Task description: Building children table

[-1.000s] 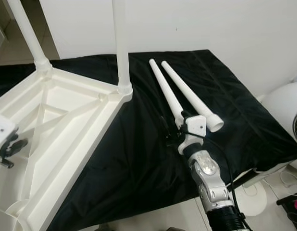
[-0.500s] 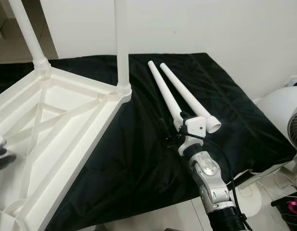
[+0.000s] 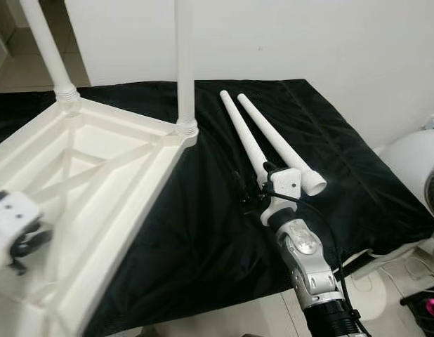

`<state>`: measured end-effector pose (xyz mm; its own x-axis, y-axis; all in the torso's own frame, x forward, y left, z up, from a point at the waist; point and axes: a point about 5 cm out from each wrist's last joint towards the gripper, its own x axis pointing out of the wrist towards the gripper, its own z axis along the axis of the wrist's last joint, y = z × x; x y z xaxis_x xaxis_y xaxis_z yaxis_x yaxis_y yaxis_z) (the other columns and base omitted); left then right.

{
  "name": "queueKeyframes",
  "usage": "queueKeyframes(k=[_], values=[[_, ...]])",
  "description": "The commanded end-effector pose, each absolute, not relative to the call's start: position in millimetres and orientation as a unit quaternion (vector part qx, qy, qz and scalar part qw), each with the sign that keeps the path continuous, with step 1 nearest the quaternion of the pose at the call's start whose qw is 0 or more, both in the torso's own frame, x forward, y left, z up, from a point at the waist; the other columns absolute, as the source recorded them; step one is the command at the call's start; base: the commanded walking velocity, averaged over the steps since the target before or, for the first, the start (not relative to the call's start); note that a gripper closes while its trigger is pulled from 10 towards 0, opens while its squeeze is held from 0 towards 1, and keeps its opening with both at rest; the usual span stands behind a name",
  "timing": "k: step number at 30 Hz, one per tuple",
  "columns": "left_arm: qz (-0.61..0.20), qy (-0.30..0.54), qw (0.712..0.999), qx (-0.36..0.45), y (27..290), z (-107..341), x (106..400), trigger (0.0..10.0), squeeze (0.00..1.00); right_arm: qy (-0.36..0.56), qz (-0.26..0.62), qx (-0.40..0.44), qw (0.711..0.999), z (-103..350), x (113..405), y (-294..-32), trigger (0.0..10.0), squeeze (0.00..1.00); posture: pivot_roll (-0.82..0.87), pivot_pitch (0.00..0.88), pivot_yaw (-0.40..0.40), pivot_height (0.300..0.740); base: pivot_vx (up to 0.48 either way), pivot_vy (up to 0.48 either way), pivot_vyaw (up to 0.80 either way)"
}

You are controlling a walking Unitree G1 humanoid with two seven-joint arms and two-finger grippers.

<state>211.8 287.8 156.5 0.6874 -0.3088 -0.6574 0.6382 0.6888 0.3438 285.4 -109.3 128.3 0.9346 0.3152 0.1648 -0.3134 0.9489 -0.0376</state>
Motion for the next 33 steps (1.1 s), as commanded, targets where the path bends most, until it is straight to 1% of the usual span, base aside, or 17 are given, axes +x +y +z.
queueKeyframes(k=[1,2,4,6,8,11,13,17,20,24,26,29,31,32,33], values=[[-0.301,0.278,0.871,0.271,268.5,147.6,216.1,10.0,0.00,-0.075,0.157,-0.005,0.985,124.1,284.5,-109.9,10.0,0.00,0.00,0.000,-0.013,0.740,0.000,0.000,0.00],[-0.307,0.266,0.876,0.261,259.2,146.0,220.5,10.0,0.00,-0.074,0.154,-0.005,0.985,123.4,283.6,-110.1,10.0,0.00,0.00,0.000,-0.011,0.740,0.000,0.000,0.00],[-0.307,0.266,0.876,0.261,259.2,146.0,220.5,10.0,0.00,-0.074,0.154,-0.005,0.985,123.4,283.6,-110.1,10.0,0.00,0.00,0.000,-0.011,0.740,0.000,0.000,0.00],[-0.309,0.247,0.883,0.253,245.7,143.4,229.1,10.0,0.00,-0.072,0.150,-0.004,0.986,122.4,282.1,-110.5,10.0,0.00,-0.01,0.000,0.000,0.740,0.000,0.000,0.00],[-0.298,0.235,0.891,0.249,238.1,141.6,237.6,10.0,0.00,-0.071,0.148,-0.003,0.986,121.6,280.7,-110.1,10.0,0.00,-0.01,0.000,0.004,0.740,0.000,0.000,0.00],[-0.294,0.229,0.894,0.247,233.7,140.8,241.2,10.0,0.00,-0.071,0.147,-0.003,0.987,121.0,279.9,-110.2,10.0,0.00,-0.01,0.000,0.004,0.740,0.000,0.000,0.00],[-0.286,0.213,0.901,0.248,223.1,140.0,249.1,10.0,0.00,-0.069,0.144,-0.002,0.987,119.9,278.3,-109.9,10.0,0.00,-0.02,0.008,0.013,0.740,0.000,0.000,0.00],[-0.266,0.189,0.912,0.247,214.4,141.6,259.4,10.0,0.00,-0.066,0.141,-0.001,0.988,118.3,275.8,-109.7,10.0,0.00,-0.02,0.014,0.016,0.740,0.000,0.000,0.00],[-0.261,0.172,0.918,0.246,218.4,145.9,261.8,10.0,0.00,-0.066,0.140,-0.002,0.988,117.8,275.2,-110.2,10.0,0.00,-0.02,0.016,0.018,0.740,0.000,0.000,0.00],[-0.316,0.167,0.906,0.226,233.8,156.0,247.7,10.0,0.00,-0.065,0.137,-0.003,0.988,117.7,274.8,-111.9,10.0,0.00,-0.02,0.019,0.020,0.740,0.000,0.000,0.00],[-0.324,0.168,0.904,0.224,235.9,157.3,245.1,10.0,0.00,-0.065,0.137,-0.003,0.988,117.6,274.9,-112.3,10.0,0.00,-0.02,0.019,0.020,0.740,0.000,0.000,0.00],[-0.346,0.165,0.897,0.218,236.1,159.7,238.4,10.0,0.00,-0.065,0.136,-0.004,0.989,117.8,275.1,-112.7,10.0,0.00,-0.01,0.022,0.020,0.740,0.000,0.000,0.00],[-0.402,0.151,0.886,0.177,229.2,164.1,220.1,10.0,0.00,-0.067,0.135,-0.005,0.989,118.2,275.6,-113.4,10.0,0.00,0.00,0.026,0.016,0.740,0.000,0.000,0.00],[-0.434,0.156,0.874,0.152,224.9,164.3,209.3,10.0,0.00,-0.067,0.135,-0.005,0.989,118.3,276.1,-113.5,10.0,0.00,0.00,0.027,0.016,0.740,0.000,0.000,0.00],[-0.434,0.156,0.874,0.152,224.9,164.3,209.3,10.0,0.00,-0.067,0.135,-0.005,0.989,118.3,276.1,-113.5,10.0,0.00,0.00,0.027,0.016,0.740,0.000,0.000,0.00]])
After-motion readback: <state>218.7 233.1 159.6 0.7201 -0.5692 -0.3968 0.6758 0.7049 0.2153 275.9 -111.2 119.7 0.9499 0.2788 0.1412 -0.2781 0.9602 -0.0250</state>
